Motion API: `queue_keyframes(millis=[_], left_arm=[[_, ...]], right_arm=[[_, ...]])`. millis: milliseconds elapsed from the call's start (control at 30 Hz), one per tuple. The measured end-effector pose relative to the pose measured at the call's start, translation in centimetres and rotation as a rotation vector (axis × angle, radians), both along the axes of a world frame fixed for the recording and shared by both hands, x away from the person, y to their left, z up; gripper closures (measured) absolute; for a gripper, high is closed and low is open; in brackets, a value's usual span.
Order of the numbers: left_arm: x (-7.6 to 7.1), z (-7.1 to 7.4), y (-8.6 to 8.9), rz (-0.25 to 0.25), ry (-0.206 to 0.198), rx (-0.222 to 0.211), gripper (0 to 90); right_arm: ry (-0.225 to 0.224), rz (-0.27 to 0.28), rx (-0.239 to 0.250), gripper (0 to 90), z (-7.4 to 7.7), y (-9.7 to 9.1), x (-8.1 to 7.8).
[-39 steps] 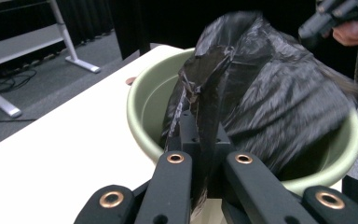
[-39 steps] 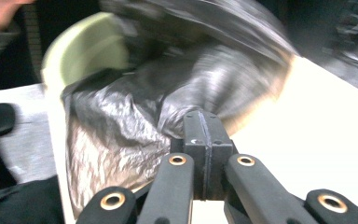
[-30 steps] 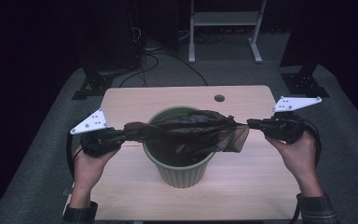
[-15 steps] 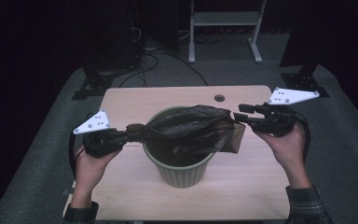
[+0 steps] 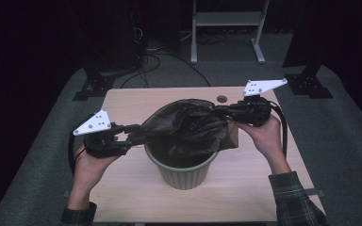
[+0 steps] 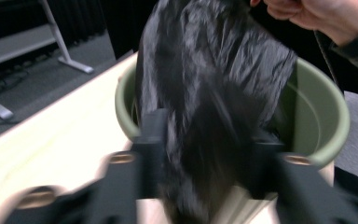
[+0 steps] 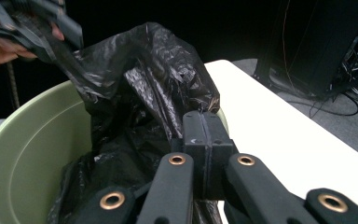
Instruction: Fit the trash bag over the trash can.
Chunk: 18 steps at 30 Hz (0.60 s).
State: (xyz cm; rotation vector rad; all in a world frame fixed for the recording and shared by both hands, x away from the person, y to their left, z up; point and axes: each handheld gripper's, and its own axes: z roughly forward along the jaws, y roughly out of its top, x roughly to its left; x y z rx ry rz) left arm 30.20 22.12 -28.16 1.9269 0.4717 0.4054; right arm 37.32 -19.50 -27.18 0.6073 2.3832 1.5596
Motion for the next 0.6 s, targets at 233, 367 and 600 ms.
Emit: queue_keyframes(millis=[233, 367, 600], left_arm=[[0.3, 3.5, -1.4, -0.025, -0.074, 0.008, 39.6], [1.2, 5.1, -3.3, -0.050, -0.089, 0.031, 38.9], [3.2, 6.9, -5.3, -0.061, -0.109, 0.042, 38.2]], right_arm=[[0.003, 0.022, -0.034, 89.9, 0.1, 1.5, 0.1], [0.001, 0.030, -0.046, 89.9, 0.2, 1.9, 0.1], [-0.006, 0.027, -0.057, 89.9, 0.2, 1.7, -0.1]])
